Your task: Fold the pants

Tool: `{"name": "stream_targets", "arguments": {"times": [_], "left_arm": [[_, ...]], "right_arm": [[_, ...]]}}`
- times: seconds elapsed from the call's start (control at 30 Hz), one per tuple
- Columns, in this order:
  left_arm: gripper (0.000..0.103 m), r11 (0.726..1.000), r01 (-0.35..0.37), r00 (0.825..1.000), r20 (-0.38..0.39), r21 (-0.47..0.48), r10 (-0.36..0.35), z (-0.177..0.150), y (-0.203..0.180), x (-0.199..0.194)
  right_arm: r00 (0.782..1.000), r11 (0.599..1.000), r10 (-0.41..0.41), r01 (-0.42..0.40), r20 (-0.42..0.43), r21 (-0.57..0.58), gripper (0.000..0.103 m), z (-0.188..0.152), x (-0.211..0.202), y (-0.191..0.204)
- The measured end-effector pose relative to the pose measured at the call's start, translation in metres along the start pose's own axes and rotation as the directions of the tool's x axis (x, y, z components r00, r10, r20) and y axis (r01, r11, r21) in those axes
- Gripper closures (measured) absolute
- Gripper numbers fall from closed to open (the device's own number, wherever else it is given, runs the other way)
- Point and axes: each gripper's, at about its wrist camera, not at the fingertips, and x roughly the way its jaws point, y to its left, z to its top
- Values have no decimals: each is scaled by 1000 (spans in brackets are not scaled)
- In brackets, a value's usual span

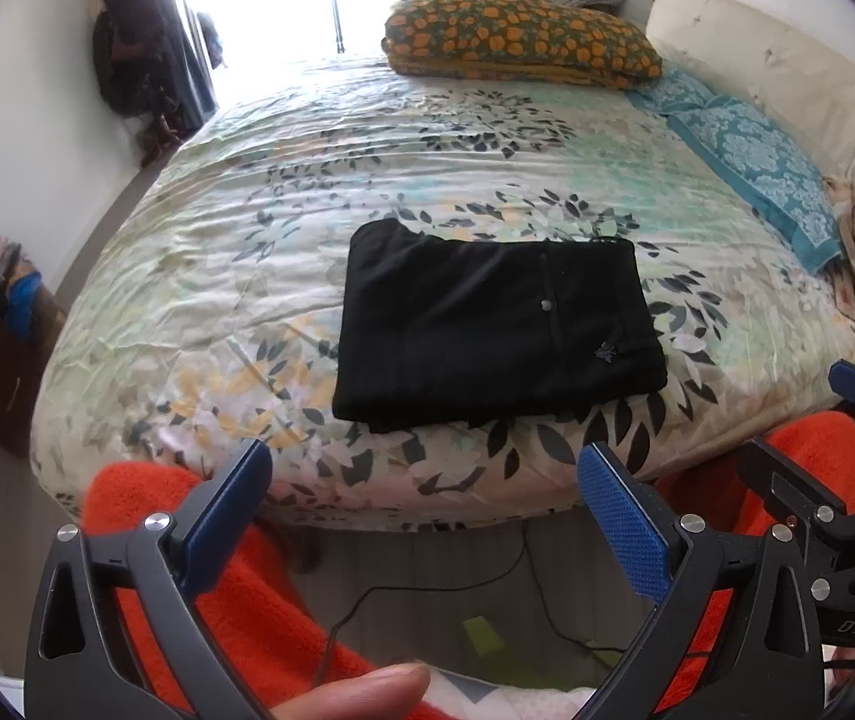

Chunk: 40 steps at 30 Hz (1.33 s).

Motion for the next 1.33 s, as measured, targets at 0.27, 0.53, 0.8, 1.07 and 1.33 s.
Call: {"name": "stream_targets", "arguments": {"times": [0.27,0.53,0.8,1.07,1.33], "left_arm": [[1,1000,-25,999,-41,9,25,-3,-5,14],[1,999,-41,997,-57,11,42,-6,-3,19],[1,999,-48,997,-60,11,49,-6,-2,21],[1,999,-49,997,-58,21,51,-7,-3,22],[1,997,-55,998,-36,48,57,-7,-6,18]], "right_arm": [[999,999,-49,49,14,21,0,-1,-4,-4],[998,998,-57,57,-13,21,0,-2,3,-4],[998,998,-63,63,-25,15,0,-4,7,-2],[998,998,-59,59,-31,20,0,-6,9,-5],[997,998,-60,61,-40,26,0,-8,11,-6]]}}
